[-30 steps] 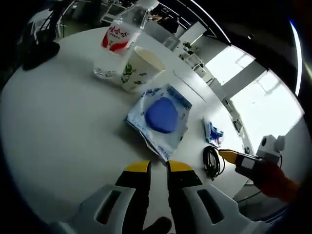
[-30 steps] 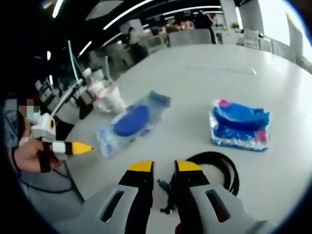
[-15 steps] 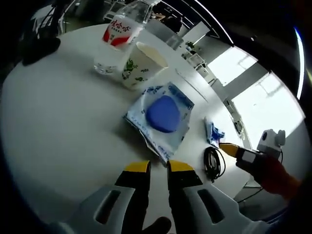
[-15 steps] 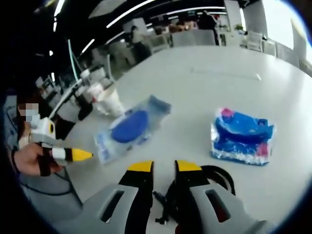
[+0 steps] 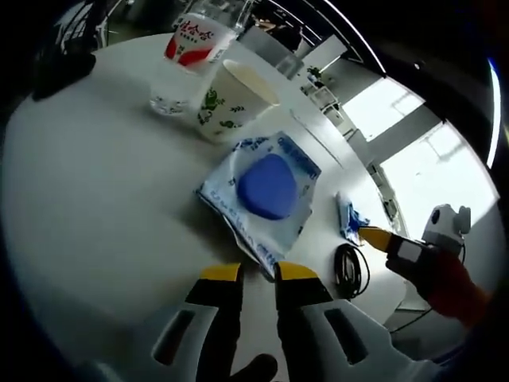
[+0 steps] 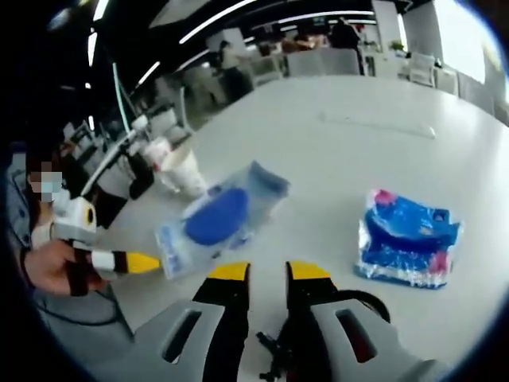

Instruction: Arrange the tabletop items into an orderly group along one side of the table until the central work area is clear of visible clutter.

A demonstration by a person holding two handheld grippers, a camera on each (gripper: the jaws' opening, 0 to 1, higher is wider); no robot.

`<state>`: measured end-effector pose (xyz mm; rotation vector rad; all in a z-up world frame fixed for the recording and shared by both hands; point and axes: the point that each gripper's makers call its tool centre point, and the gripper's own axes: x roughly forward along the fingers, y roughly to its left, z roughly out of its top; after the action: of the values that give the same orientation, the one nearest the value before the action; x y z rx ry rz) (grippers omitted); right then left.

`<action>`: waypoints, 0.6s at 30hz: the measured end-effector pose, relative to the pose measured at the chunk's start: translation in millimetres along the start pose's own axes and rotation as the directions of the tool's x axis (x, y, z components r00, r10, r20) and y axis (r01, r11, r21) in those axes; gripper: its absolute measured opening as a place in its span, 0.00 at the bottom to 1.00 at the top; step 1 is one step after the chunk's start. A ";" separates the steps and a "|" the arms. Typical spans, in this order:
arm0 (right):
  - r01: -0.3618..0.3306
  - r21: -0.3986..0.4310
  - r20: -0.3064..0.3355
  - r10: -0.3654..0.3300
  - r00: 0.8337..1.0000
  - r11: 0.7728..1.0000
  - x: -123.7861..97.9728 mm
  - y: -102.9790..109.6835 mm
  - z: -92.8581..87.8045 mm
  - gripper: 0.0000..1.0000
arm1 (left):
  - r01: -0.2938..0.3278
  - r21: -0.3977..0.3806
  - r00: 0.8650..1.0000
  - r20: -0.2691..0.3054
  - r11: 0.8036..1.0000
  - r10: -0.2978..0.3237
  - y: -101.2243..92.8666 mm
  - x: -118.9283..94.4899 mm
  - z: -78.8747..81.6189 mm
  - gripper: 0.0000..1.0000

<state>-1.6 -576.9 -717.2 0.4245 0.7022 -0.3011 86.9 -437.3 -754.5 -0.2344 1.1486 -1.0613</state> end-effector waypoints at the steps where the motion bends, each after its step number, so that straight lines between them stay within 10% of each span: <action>1: -0.001 0.001 -0.001 0.001 1.000 1.000 0.2 0.0 -0.5 0.15 | 0.000 -0.003 1.000 -0.001 1.000 0.000 0.0 0.7 -0.1 0.13; 18: -0.005 0.011 -0.005 0.005 1.000 1.000 -2.8 -2.4 -1.9 0.17 | -0.012 -0.045 1.000 -0.014 0.999 0.011 1.0 21.0 3.0 0.10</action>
<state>-5.6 -577.7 -717.2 0.4373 0.7047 -0.2993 90.2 -454.3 -766.9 -0.2562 1.1853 -1.0290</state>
